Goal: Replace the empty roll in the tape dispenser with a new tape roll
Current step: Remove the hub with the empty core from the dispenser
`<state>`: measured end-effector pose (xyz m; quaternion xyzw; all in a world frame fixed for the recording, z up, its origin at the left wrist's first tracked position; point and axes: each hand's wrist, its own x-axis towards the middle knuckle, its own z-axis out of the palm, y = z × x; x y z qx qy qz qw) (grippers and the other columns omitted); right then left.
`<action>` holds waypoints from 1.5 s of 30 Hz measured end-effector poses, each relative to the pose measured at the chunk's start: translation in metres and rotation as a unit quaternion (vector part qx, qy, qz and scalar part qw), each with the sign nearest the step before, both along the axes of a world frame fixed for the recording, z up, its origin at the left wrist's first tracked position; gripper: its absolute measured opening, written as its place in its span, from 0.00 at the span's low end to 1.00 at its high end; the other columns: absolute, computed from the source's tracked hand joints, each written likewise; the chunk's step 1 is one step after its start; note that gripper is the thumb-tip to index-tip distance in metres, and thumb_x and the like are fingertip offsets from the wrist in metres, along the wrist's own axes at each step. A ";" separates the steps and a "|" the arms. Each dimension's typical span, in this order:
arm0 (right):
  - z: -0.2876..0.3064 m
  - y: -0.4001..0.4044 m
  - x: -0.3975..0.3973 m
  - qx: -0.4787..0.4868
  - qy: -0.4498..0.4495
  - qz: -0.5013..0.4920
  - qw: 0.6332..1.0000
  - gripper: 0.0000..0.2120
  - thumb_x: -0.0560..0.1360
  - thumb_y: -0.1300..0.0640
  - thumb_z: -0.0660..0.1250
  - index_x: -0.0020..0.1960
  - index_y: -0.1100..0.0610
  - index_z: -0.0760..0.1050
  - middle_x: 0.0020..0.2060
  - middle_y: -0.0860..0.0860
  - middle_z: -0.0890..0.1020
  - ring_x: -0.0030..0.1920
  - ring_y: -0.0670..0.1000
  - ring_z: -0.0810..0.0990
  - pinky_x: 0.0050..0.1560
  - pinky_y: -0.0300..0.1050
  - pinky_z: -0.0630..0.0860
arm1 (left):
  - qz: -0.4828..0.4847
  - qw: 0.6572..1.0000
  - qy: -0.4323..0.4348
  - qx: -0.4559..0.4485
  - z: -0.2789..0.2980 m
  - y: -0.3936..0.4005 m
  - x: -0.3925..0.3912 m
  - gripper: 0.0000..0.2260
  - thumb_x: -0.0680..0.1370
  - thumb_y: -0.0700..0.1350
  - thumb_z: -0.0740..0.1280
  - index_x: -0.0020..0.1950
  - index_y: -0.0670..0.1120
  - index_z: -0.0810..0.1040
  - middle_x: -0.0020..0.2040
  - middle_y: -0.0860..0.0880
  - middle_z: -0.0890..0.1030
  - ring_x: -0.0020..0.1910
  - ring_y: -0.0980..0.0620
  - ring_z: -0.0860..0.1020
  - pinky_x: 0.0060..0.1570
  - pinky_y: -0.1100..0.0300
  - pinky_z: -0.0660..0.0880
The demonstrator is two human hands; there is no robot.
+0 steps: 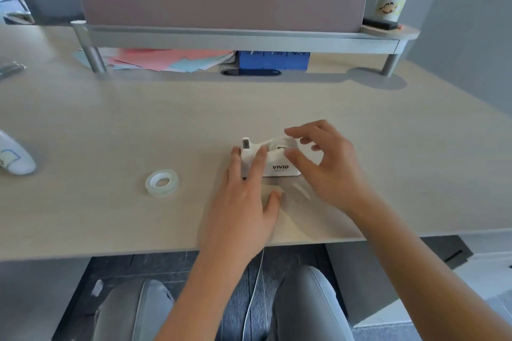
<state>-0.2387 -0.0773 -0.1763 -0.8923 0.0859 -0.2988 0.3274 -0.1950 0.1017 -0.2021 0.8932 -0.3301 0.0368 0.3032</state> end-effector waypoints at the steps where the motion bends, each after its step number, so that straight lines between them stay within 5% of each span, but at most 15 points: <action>1: 0.006 -0.001 0.005 -0.008 0.016 0.013 1.000 0.13 0.79 0.53 0.73 0.62 0.50 0.84 0.55 0.46 0.82 0.54 0.45 0.81 0.55 0.35 0.74 | 0.000 1.000 0.002 -0.002 0.001 0.000 0.001 0.33 0.81 0.59 0.60 0.81 0.65 0.46 0.86 0.49 0.47 0.83 0.47 0.55 0.71 0.48 0.71; 7: 0.037 -0.005 0.032 -0.098 0.133 0.089 0.982 0.08 0.78 0.50 0.72 0.56 0.49 0.87 0.51 0.46 0.81 0.49 0.42 0.80 0.49 0.30 0.70 | 0.005 1.000 0.018 -0.003 0.005 0.002 0.001 0.32 0.81 0.63 0.57 0.80 0.68 0.44 0.85 0.55 0.43 0.83 0.51 0.56 0.70 0.53 0.71; 10: 0.043 -0.011 0.031 -0.097 0.153 0.094 0.979 0.07 0.79 0.51 0.71 0.54 0.49 0.86 0.50 0.47 0.81 0.49 0.43 0.81 0.51 0.37 0.76 | 0.004 1.000 0.016 0.002 0.005 0.002 0.000 0.32 0.81 0.63 0.57 0.80 0.68 0.42 0.85 0.57 0.41 0.83 0.53 0.54 0.69 0.54 0.71; 22: 0.015 -0.013 0.018 0.112 -0.051 0.038 0.992 0.05 0.81 0.61 0.70 0.55 0.55 0.83 0.52 0.48 0.87 0.53 0.49 0.85 0.55 0.46 0.81 | 0.021 0.999 0.039 0.023 0.007 0.000 -0.001 0.34 0.80 0.63 0.61 0.81 0.68 0.45 0.85 0.52 0.39 0.85 0.51 0.47 0.74 0.55 0.64; 25: 0.017 -0.002 0.011 0.153 -0.059 0.030 0.986 0.05 0.81 0.61 0.71 0.54 0.54 0.84 0.49 0.47 0.88 0.51 0.49 0.86 0.56 0.47 0.82 | 0.032 0.996 0.014 -0.076 0.005 0.003 -0.001 0.33 0.79 0.58 0.67 0.82 0.62 0.58 0.85 0.50 0.51 0.84 0.51 0.53 0.71 0.64 0.58; 28: 0.015 0.012 -0.002 0.181 -0.086 0.008 0.980 0.04 0.79 0.60 0.74 0.53 0.54 0.86 0.45 0.45 0.89 0.48 0.48 0.87 0.53 0.44 0.83 | 0.077 0.969 -0.039 -0.232 0.005 0.007 0.000 0.24 0.77 0.52 0.71 0.72 0.48 0.76 0.74 0.48 0.73 0.74 0.51 0.72 0.66 0.74 0.63; 31: 0.012 0.026 -0.014 0.243 -0.107 0.005 0.964 0.04 0.77 0.60 0.75 0.51 0.55 0.87 0.43 0.46 0.90 0.44 0.44 0.87 0.49 0.38 0.82 | 0.062 0.938 -0.043 -0.337 0.010 0.010 -0.003 0.16 0.77 0.46 0.73 0.64 0.44 0.82 0.62 0.49 0.82 0.61 0.52 0.81 0.65 0.58 0.76; 34: 0.011 0.040 -0.023 0.316 -0.093 0.029 0.944 0.03 0.77 0.62 0.75 0.50 0.59 0.87 0.41 0.48 0.90 0.41 0.42 0.87 0.46 0.34 0.80 | 0.034 0.914 0.072 -0.398 0.018 0.010 -0.010 0.11 0.78 0.45 0.73 0.59 0.46 0.85 0.53 0.52 0.87 0.50 0.55 0.85 0.54 0.53 0.82; 39: 0.011 0.054 -0.033 0.394 -0.062 0.047 0.916 0.04 0.77 0.60 0.74 0.47 0.54 0.88 0.42 0.50 0.90 0.43 0.47 0.86 0.48 0.42 0.82 | -0.013 0.838 0.256 -0.482 0.024 0.015 -0.013 0.02 0.77 0.38 0.74 0.49 0.42 0.86 0.41 0.44 0.88 0.39 0.50 0.86 0.46 0.55 0.85; 45: 0.010 0.063 -0.041 0.387 -0.017 0.056 0.920 0.08 0.77 0.59 0.74 0.55 0.56 0.89 0.47 0.52 0.91 0.46 0.46 0.87 0.49 0.40 0.83 | 0.012 0.775 0.346 -0.529 0.019 0.025 -0.017 0.02 0.76 0.35 0.74 0.47 0.39 0.85 0.43 0.40 0.89 0.40 0.45 0.86 0.51 0.48 0.84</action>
